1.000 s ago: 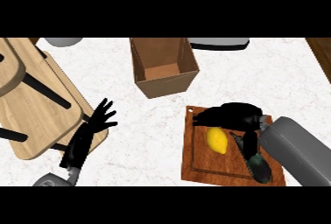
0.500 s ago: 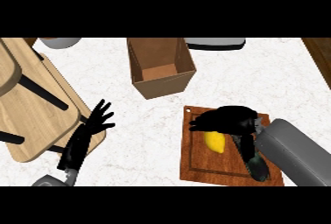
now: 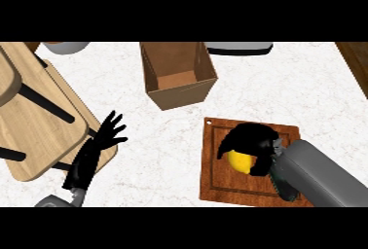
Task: Pick the lemon from the cutting board and place it in the cardboard box
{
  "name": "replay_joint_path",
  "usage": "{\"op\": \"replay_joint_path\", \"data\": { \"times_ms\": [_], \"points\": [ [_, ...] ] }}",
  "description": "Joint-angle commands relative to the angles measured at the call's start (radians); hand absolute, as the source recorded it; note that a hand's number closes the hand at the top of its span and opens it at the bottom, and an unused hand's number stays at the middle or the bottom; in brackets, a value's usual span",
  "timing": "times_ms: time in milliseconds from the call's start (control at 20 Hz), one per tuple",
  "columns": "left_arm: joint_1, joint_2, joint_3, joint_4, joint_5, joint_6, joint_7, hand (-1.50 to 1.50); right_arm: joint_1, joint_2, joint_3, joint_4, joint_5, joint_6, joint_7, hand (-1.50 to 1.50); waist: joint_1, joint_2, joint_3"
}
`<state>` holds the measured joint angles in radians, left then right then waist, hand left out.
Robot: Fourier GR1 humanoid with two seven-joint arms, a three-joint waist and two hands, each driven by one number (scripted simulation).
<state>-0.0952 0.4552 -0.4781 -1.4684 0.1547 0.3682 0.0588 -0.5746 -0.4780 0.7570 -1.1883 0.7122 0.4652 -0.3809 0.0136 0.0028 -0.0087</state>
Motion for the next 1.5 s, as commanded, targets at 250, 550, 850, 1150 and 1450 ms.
{"op": "replay_joint_path", "data": {
  "times_ms": [250, 550, 850, 1150, 1450],
  "points": [
    [-0.038, 0.157, 0.177, 0.071, -0.022, 0.083, 0.035, 0.00, 0.017, 0.075, -0.029, 0.025, 0.078, -0.229, 0.019, 1.50, 0.020, 0.002, 0.012],
    [0.010, 0.156, 0.163, 0.070, -0.013, 0.106, 0.016, 0.00, 0.083, 0.081, -0.236, 0.077, 0.048, -0.350, 0.326, 1.50, -0.029, -0.018, 0.012],
    [0.082, 0.154, 0.152, 0.049, -0.007, 0.157, 0.025, 0.00, 0.146, 0.066, -0.440, 0.089, 0.078, -0.542, 0.740, 1.50, -0.090, -0.047, 0.007],
    [0.072, 0.172, 0.147, 0.056, -0.014, 0.160, 0.027, 0.00, 0.100, 0.124, -0.427, -0.107, 0.228, -0.659, 1.000, 1.50, -0.065, -0.041, 0.003],
    [0.061, 0.191, 0.146, 0.046, 0.000, 0.133, 0.016, 0.00, 0.036, 0.166, -0.352, -0.297, 0.360, -0.628, 1.122, 1.50, -0.022, -0.030, 0.005]
  ]
}}
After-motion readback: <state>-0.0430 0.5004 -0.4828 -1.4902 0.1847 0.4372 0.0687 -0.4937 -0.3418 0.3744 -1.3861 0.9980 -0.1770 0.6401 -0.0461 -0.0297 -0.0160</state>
